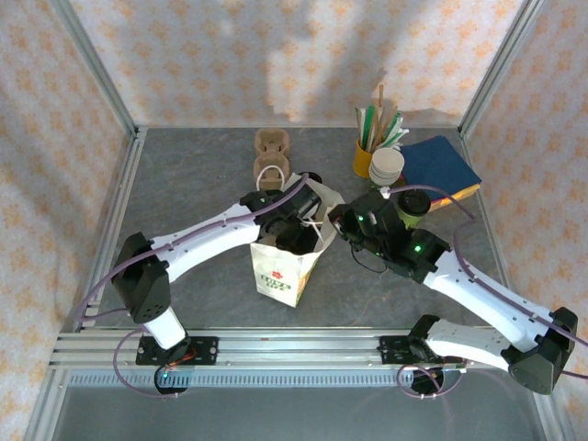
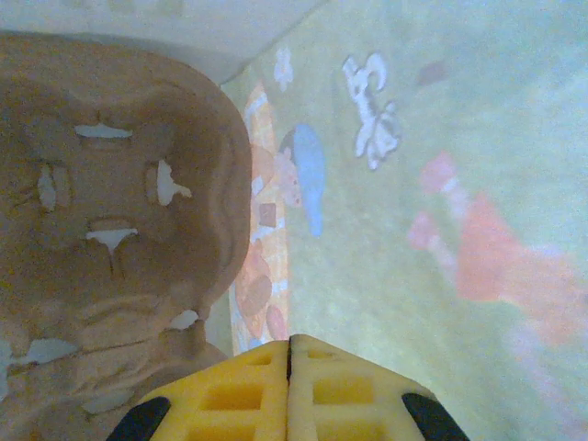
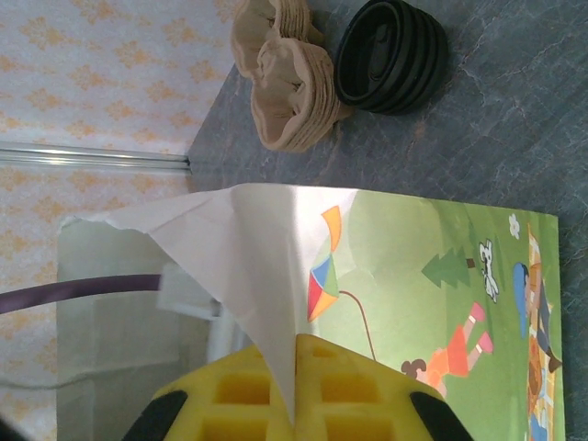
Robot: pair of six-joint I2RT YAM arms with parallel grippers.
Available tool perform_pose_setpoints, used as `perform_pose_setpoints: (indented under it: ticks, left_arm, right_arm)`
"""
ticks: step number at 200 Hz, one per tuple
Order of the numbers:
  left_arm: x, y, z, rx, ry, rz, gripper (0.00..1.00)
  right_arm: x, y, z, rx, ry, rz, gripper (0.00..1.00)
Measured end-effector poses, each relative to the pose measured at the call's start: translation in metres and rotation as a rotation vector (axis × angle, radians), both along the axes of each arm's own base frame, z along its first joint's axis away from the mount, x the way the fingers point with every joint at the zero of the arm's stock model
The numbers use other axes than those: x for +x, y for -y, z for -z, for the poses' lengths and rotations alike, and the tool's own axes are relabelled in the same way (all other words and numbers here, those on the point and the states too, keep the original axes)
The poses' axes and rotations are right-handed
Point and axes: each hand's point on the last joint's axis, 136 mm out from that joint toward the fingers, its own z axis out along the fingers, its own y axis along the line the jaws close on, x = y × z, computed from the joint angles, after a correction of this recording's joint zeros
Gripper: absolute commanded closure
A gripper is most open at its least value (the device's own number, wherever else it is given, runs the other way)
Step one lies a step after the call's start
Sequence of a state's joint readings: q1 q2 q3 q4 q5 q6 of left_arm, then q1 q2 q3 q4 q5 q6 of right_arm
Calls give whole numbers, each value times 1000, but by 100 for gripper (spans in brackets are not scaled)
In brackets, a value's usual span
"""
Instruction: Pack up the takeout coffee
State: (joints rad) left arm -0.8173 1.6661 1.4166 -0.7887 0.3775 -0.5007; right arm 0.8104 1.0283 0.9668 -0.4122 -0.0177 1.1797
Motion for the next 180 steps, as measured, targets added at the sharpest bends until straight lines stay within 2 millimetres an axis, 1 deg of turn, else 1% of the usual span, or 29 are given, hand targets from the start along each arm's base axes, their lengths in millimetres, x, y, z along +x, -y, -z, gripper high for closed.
perform_pose_setpoints:
  ticks: [30,57,89,126,140,159,172,180]
  left_arm:
    - [8,-1,-20,-10,44,-32,91]
    - [16,-4,-43,-37,93,-65,90]
    - [28,-14,-82,-94,170,-124,88]
    - [33,-26,-132,-179,264,-161,87]
    - [33,-33,-149,-209,294,-175,82]
    - [35,-46,-172,-247,340,-206,79]
    - [37,-60,-189,-266,381,-245,71]
    - [39,-72,-200,-274,415,-279,65]
  right_arm:
    - [0,0,0,-7,5,-2,100]
    - [0,1,0,-17,12,-8,100]
    - [1,3,1,-37,17,-6,100]
    - [1,5,3,-57,24,-8,100]
    - [1,5,2,-70,34,-16,100]
    - [2,4,0,-90,63,-40,100]
    - [1,3,-3,-95,96,-64,100]
    - [0,2,-7,-94,126,-83,100]
